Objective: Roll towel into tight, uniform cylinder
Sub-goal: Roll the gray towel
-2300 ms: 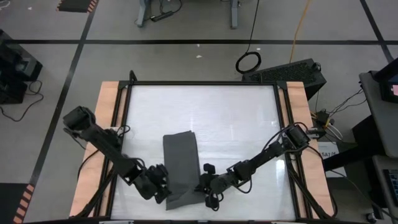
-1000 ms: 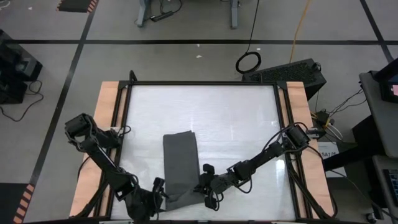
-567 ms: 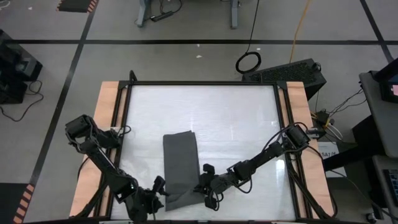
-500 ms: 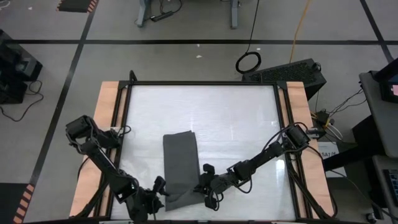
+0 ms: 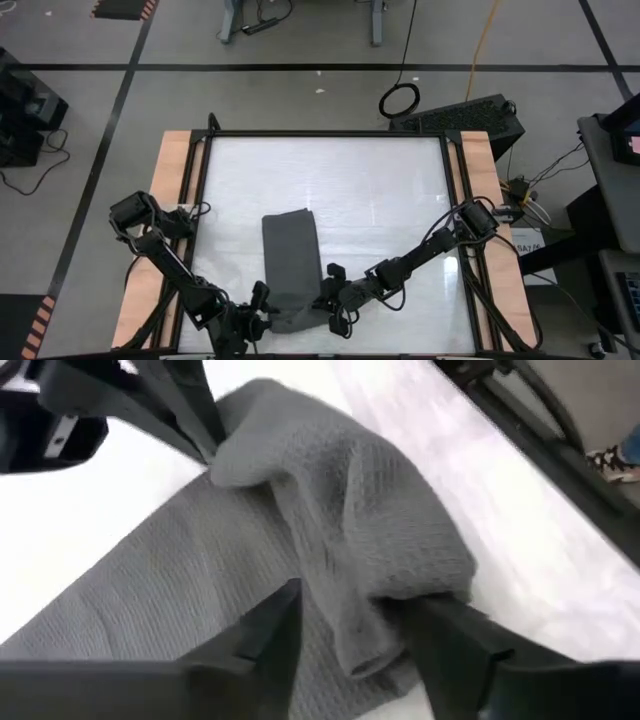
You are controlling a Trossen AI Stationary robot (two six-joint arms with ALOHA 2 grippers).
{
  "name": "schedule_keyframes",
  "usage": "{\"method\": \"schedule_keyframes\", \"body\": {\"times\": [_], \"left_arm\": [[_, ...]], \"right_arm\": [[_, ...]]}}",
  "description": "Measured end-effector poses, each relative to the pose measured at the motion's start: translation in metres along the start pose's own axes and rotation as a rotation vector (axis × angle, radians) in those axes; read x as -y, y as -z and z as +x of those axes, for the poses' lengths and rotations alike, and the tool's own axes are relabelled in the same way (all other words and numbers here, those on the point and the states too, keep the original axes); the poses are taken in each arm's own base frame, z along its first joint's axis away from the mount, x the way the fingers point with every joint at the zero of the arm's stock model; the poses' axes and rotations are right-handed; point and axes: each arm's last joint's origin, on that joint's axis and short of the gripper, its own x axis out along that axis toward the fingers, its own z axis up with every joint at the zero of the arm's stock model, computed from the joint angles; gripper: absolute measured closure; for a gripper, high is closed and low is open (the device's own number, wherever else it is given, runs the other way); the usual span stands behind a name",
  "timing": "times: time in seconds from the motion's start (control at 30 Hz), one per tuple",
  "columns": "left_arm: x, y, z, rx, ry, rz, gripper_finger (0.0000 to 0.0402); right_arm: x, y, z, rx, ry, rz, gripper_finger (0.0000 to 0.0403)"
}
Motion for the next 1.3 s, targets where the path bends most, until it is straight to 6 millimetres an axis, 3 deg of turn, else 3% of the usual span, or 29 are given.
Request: {"method": "schedule_keyframes", "body": {"times": [0.2, 0.4, 0.5, 0.77, 0.87, 1.0, 1.3], "left_arm": [[0.003, 0.000, -0.001, -0.036, 0.101, -0.034, 0.0330], [0.004, 0.009, -0.003, -0.134, 0.110, -0.248, 0.0394], [0.006, 0.007, -0.004, -0.137, 0.156, -0.260, 0.0389], [0.004, 0.004, -0.005, -0.102, 0.087, -0.236, 0.0311], [0.000, -0.007, -0.007, -0.095, 0.036, -0.250, 0.0331], [-0.005, -0.017, -0.016, -0.155, -0.041, -0.329, 0.0390], [0.008, -0.009, -0.027, -0.228, -0.026, -0.644, 0.0387]], "right_arm": [[0.000, 0.000, 0.000, 0.000, 0.001, 0.023, 0.0380], [0.000, 0.000, 0.000, -0.003, 0.002, 0.026, 0.0380], [0.000, 0.000, 0.000, -0.005, 0.003, 0.025, 0.0380], [0.000, 0.001, 0.000, -0.019, -0.017, 0.025, 0.0380], [-0.001, 0.001, 0.000, -0.030, -0.046, 0.031, 0.0380], [-0.003, 0.000, 0.000, -0.048, -0.088, 0.086, 0.0380], [0.001, -0.004, 0.001, -0.033, -0.094, 0.195, 0.0380]]}}
